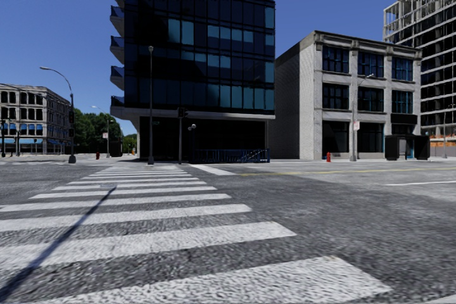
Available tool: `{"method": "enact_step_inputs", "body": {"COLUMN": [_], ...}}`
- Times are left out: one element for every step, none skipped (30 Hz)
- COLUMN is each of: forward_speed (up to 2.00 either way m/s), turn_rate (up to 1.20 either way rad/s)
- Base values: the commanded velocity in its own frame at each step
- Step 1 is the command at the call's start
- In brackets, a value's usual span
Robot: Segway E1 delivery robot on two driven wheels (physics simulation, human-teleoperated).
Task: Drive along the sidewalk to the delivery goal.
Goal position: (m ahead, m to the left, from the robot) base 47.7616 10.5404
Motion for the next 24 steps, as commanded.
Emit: {"method": "enact_step_inputs", "body": {"forward_speed": [1.40, 1.40, 1.40, 1.40, 1.40, 1.41, 1.41, 1.41, 1.41, 1.41, 1.41, 1.41, 1.41, 1.41, 1.41, 1.41, 1.41, 1.41, 1.41, 1.41, 1.41, 1.41, 1.41, 1.41], "turn_rate": [0.57, 0.57, 0.57, 0.57, 0.57, 0.57, 0.57, 0.57, 0.57, 0.57, 0.57, 0.57, 0.57, 0.57, 0.57, 0.57, 0.57, 0.57, 0.55, 0.55, 0.55, 0.54, 0.54, 0.54]}}
